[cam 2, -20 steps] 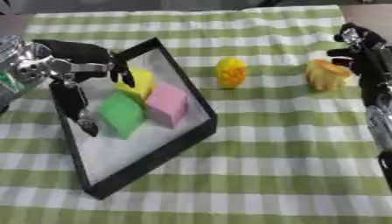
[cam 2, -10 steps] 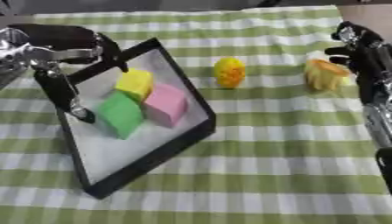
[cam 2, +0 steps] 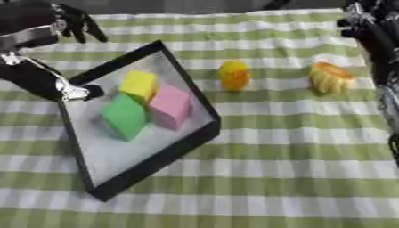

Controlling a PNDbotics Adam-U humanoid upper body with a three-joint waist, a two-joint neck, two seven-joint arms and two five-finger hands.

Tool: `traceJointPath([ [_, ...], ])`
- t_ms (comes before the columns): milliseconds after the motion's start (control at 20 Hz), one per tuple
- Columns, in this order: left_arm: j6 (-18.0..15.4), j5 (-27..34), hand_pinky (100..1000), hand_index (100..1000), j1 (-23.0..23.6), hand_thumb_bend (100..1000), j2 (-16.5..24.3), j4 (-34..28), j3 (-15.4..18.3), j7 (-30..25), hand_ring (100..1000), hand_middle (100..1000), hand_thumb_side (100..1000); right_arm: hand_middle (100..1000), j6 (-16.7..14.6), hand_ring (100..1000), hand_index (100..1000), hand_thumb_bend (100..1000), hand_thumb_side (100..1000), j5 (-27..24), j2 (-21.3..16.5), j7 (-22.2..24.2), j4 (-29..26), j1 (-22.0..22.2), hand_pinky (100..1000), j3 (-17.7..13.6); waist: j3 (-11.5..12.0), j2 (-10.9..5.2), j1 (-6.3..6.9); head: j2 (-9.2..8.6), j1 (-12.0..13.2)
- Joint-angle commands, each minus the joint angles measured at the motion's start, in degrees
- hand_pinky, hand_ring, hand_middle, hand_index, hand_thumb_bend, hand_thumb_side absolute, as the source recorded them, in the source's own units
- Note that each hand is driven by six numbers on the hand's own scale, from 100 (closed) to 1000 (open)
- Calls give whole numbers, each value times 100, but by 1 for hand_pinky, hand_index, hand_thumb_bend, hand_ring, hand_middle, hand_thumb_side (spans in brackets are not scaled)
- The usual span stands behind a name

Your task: Pick up objects on the table and place them in the box.

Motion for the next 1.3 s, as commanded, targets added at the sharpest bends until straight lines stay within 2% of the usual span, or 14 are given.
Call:
traceJointPath([
  [50, 261, -284, 784, 874, 230, 321, -279, -131, 523, 282, 734, 794, 531, 824, 89, 784, 887, 100, 481, 289, -606, 249, -138, -190, 818, 105, 33, -189, -87, -17, -82],
  [200, 515, -525, 779, 869, 643, 329, -690, -150, 936, 536, 723, 785, 534, 845, 157, 813, 894, 100, 439, 543, -1018, 502, 5, -351, 840, 433, 63, -211, -124, -38, -95],
  [250, 600, -564, 778, 868, 781, 282, -827, -152, 1074, 620, 720, 785, 521, 845, 135, 820, 896, 100, 390, 627, -1156, 587, 67, -411, 846, 565, 61, -220, -127, -46, -92],
  [300, 680, -575, 778, 867, 912, 336, -958, -152, 1205, 701, 719, 782, 540, 851, 94, 823, 897, 100, 396, 708, -1285, 667, 126, -465, 849, 693, 56, -228, -128, -51, -88],
  [350, 761, -568, 777, 865, 1043, 315, -1089, -152, 1336, 782, 718, 778, 520, 853, 46, 826, 900, 120, 368, 788, -1383, 748, 195, -519, 851, 823, 43, -239, -123, -48, -78],
  [550, 1038, -469, 775, 862, 1456, 357, -1594, -153, 1841, 1093, 715, 774, 530, 852, -145, 832, 899, 221, 325, 1100, -1745, 1059, 496, -633, 856, 1217, -6, -252, -95, -27, -59],
  [600, 1024, -419, 775, 861, 1505, 287, -1720, -153, 1970, 1172, 714, 773, 519, 852, -198, 834, 900, 249, 304, 1179, -1812, 1138, 552, -632, 857, 1258, -12, -248, -85, -22, -59],
  [650, 979, -358, 775, 860, 1555, 361, -1809, -153, 2091, 1247, 714, 772, 526, 853, -247, 835, 901, 261, 292, 1253, -1888, 1213, 604, -610, 857, 1304, -22, -240, -81, -18, -50],
  [700, 819, -112, 775, 860, 1656, 362, -1831, -153, 2505, 1580, 714, 772, 525, 853, -303, 837, 903, 291, 251, 1423, -1968, 1524, 641, -621, 858, 1281, -66, -224, -70, -24, -8],
  [750, 537, 456, 775, 860, 1852, 362, -1813, -153, 2835, 2300, 713, 772, 526, 853, -384, 837, 902, 304, 234, 1614, -2019, 2009, 670, -664, 858, 1174, -128, -206, -58, -34, 50],
  [850, 74, 1679, 774, 860, 2221, 362, -1746, -153, 2806, 4156, 713, 770, 524, 850, -517, 837, 902, 327, 197, 1852, -2095, 2715, 712, -720, 858, 973, -215, -183, -44, -50, 130],
  [950, -159, 2432, 774, 860, 2421, 362, -1686, -153, 2565, 5383, 712, 769, 527, 849, -616, 838, 902, 350, 152, 1910, -2207, 3055, 675, -701, 859, 874, -267, -169, -41, -54, 169],
  [1100, -269, 2847, 774, 861, 2532, 364, -1647, -153, 2410, 6013, 712, 768, 530, 852, -693, 841, 902, 377, 118, 1870, -2393, 3277, 552, -586, 861, 815, -307, -159, -48, -55, 184],
  [1300, -294, 2952, 774, 861, 2554, 366, -1634, -153, 2364, 6147, 712, 768, 530, 835, -695, 835, 894, 405, 100, 1835, -2598, 3388, 444, -375, 860, 740, -328, -157, -54, -67, 194],
])
